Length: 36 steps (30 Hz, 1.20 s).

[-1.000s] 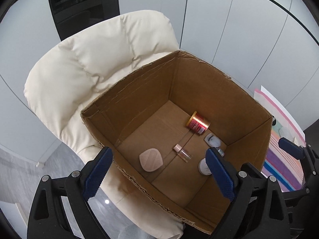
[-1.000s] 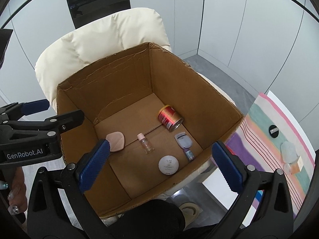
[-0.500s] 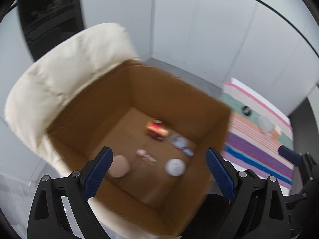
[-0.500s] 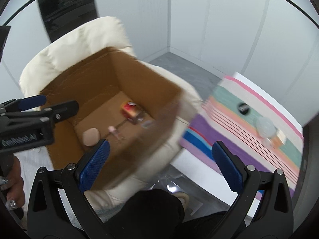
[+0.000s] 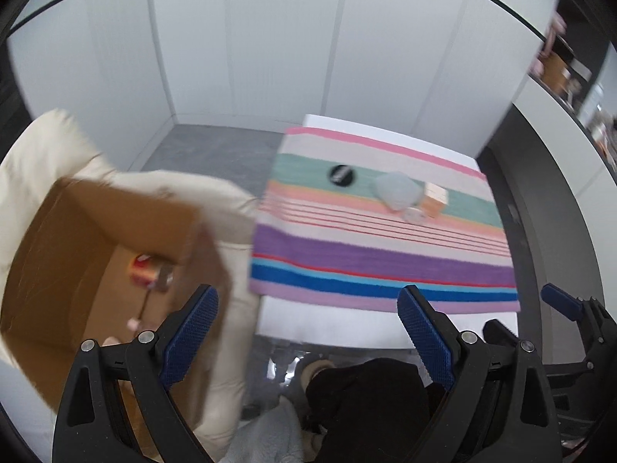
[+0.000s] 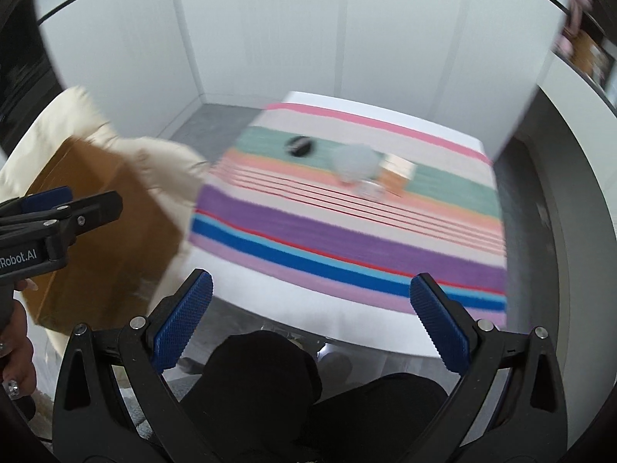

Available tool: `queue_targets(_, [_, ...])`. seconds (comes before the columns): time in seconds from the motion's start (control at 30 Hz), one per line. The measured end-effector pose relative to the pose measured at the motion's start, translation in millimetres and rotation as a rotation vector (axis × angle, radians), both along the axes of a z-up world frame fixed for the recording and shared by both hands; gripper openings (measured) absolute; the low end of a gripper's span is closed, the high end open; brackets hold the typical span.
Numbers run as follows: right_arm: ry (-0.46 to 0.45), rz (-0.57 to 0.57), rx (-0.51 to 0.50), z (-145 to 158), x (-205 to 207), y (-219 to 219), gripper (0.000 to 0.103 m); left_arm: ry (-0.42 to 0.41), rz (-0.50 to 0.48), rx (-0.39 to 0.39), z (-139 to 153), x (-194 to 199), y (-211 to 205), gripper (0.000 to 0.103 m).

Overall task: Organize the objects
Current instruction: 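Withdraw both tools from the box back toward the striped table, then grasp the frosted square case with the left tool while the right tool grasps the beige box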

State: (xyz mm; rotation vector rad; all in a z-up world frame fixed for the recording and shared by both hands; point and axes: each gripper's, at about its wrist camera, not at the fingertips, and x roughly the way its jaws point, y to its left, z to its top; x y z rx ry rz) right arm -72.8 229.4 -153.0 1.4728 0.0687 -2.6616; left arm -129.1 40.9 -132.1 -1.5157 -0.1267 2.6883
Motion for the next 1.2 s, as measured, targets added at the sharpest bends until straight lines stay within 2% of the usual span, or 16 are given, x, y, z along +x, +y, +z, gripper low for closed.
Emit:
queue_targets(0.17, [-0.004,-0.096,-0.012,-2.2,5.0,55.3,0.103,-0.006,-0.057,0.021,-1.0,-14.2,42.5,0.095])
queue_targets(0.23, [-0.006,-0.117,-0.013,-3.0,6.5,71.3,0.103,-0.002,-0.076,0.003,-1.3,-18.1,57.0,0.095])
queue_targets(0.53, [0.010,-0.157,-0.032,-19.0,-9.3,107.7,0.103,-0.011,-0.127,-0.042,-17.2,-49.0,87.8,0.095])
queue_targets(0.77, [-0.007,-0.156,-0.047,-62.7,-73.0,112.6,0.103,-0.002,-0.164,-0.095,-51.0,-100.7,105.5,0.095])
queue_targets(0.9, [-0.034,-0.187,-0.080,-89.7,-119.1,116.7,0.103,0.004,-0.189,-0.142,-85.8,-138.1,119.7,0.095])
queue_targets(1.07, [-0.071,-0.257,-0.144,-123.6,-180.9,125.0,0.103,-0.032,-0.167,-0.131,-128.7,-180.4,126.7,0.095])
queue_targets(1.2, [-0.091,-0.297,-0.224,-151.2,-224.0,131.8,0.103,-0.074,-0.140,-0.062,-160.0,-206.9,129.8,0.095])
